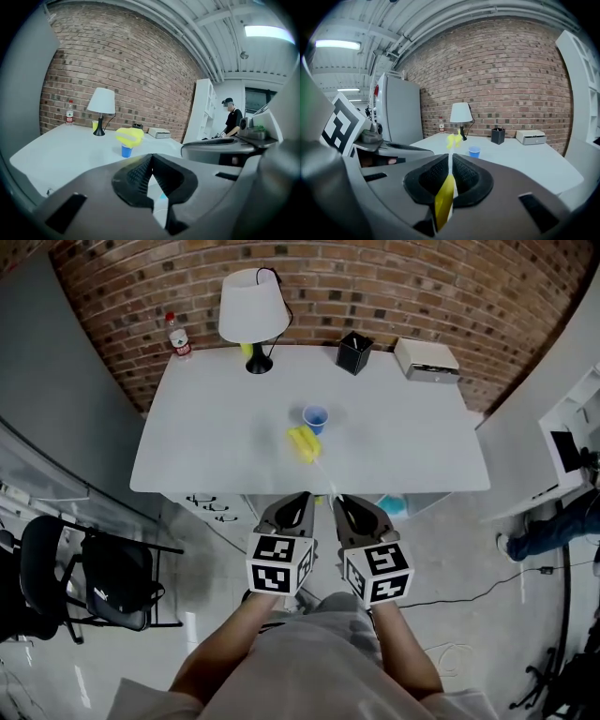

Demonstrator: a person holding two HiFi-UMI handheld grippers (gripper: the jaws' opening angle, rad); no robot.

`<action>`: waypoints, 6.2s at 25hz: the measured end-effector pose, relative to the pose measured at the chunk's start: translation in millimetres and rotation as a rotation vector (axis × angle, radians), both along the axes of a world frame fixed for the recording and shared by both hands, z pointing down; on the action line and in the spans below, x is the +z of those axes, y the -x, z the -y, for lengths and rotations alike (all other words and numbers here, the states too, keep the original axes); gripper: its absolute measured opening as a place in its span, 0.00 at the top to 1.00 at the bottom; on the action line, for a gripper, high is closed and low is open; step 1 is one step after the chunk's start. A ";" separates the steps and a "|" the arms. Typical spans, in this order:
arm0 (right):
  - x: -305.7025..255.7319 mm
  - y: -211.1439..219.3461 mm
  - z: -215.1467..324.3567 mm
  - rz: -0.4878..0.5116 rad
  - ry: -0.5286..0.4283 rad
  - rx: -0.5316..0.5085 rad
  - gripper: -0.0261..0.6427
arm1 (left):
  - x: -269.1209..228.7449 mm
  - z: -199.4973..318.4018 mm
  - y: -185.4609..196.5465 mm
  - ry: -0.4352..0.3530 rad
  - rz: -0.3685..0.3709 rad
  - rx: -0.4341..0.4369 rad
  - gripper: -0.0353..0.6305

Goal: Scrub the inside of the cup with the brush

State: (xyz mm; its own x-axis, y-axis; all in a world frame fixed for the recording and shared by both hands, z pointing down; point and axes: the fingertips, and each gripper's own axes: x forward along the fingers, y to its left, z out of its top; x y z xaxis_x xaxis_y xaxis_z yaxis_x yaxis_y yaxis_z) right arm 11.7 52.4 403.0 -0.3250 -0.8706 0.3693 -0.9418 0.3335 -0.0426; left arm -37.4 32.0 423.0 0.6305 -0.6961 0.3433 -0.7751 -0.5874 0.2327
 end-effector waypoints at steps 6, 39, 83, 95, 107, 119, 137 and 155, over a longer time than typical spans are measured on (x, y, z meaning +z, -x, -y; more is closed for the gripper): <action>-1.5 -1.4 10.7 -0.003 -0.012 0.020 0.92 | 6.1 8.9 -2.9 0.005 -0.028 0.049 0.94; 36.2 -65.6 172.1 0.009 -0.002 -0.134 0.92 | 82.0 168.0 -63.9 -0.010 0.045 -0.114 0.90; 69.2 -80.4 267.2 0.033 0.032 -0.241 0.92 | 167.9 275.3 -90.3 0.093 0.221 -0.101 0.50; 68.6 -94.6 276.5 0.024 0.071 -0.288 0.92 | 171.4 287.6 -90.9 0.083 0.239 -0.100 0.51; 38.3 -111.3 277.6 -0.074 0.041 -0.519 0.92 | 153.5 303.0 -74.0 0.040 0.368 -0.065 0.51; 3.4 -101.0 257.2 -0.194 0.009 -0.827 0.92 | 135.5 304.7 -40.5 -0.001 0.555 -0.026 0.51; -16.2 -63.8 229.8 -0.645 -0.042 -0.934 0.92 | 115.8 304.8 -8.6 -0.155 0.710 0.192 0.51; -3.1 -9.2 203.1 -1.076 -0.114 -1.012 0.92 | 101.4 286.4 10.4 -0.348 0.887 0.374 0.51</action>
State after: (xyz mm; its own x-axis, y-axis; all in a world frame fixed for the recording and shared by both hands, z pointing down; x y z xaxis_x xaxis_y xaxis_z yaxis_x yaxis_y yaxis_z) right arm 20.9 -150.7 399.8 -0.4180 -0.4865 0.7672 0.1255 0.8055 0.5791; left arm -47.8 -254.5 524.4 0.4448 -0.6571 0.6085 -0.3388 -0.7524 -0.5648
